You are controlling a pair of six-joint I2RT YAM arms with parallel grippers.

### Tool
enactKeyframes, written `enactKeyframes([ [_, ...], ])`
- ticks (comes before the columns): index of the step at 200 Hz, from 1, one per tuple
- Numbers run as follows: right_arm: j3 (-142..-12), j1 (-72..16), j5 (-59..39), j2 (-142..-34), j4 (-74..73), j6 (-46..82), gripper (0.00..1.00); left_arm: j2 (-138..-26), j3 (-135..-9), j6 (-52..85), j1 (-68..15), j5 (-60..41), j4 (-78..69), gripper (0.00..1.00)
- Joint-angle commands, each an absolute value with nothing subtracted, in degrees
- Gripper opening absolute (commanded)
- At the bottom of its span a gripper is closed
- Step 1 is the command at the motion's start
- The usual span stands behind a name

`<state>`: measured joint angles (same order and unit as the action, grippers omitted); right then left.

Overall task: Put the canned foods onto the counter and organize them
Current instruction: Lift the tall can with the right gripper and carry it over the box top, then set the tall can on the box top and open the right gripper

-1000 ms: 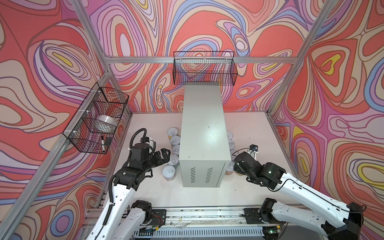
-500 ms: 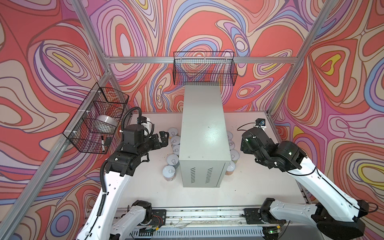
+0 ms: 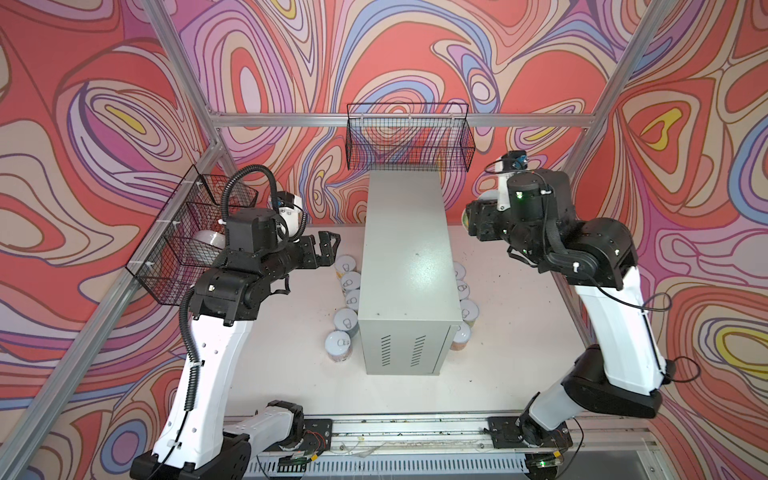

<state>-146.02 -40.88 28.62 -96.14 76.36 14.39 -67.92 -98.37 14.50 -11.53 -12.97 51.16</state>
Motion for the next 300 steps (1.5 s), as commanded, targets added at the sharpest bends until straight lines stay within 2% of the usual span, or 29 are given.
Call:
enactKeyframes([
  [1, -154.12, -40.69, 20.03, -102.41, 77.44, 9.99, 0.0, -69.92, -102.72, 11.5, -11.23, -17.93, 56.42, 0.99],
  [54, -154.42, -40.61, 13.98, -107.16, 71.22, 10.63, 0.0, -72.88, -106.83, 11.25, -14.86, -18.05, 56.96, 0.98],
  [140, -153.19, -40.08, 13.76, -109.94, 71.33, 11.67, 0.0, -74.2, -103.62, 11.61, -17.26, -16.05, 54.07, 0.98],
  [157, -153.29, -39.99, 13.62, -110.35, 71.14, 11.68, 0.13, -74.27, -103.15, 11.47, -17.31, -15.6, 53.81, 0.99],
  [165, -153.19, -39.99, 13.38, -110.56, 71.02, 11.73, 0.23, -74.36, -103.05, 11.47, -17.31, -15.54, 53.79, 0.99],
  [185, -153.16, -39.99, 12.69, -111.14, 70.94, 11.91, 0.36, -74.45, -102.64, 11.45, -17.28, -15.72, 53.48, 0.99],
  [241, -152.5, -39.91, 13.32, -111.27, 68.58, 11.48, 0.57, -74.84, -101.82, 11.86, -17.3, -16.19, 52.19, 1.0],
  [250, -152.49, -39.9, 13.26, -111.36, 68.48, 11.36, 0.63, -75.05, -101.78, 11.87, -17.23, -16.34, 52.2, 1.0],
  [266, -152.3, -39.81, 12.8, -111.66, 68.14, 11.16, 0.66, -75.06, -101.52, 12.04, -17.31, -16.52, 51.81, 1.0],
  [277, -151.8, -39.82, 12.65, -111.56, 67.6, 11.16, 0.73, -75.17, -101.52, 12.13, -17.23, -16.59, 51.64, 1.0],
  [300, -151.01, -39.73, 12.33, -111.2, 65.58, 11.07, 0.77, -75.39, -101.65, 12.22, -17.27, -16.63, 51.42, 1.0],
])
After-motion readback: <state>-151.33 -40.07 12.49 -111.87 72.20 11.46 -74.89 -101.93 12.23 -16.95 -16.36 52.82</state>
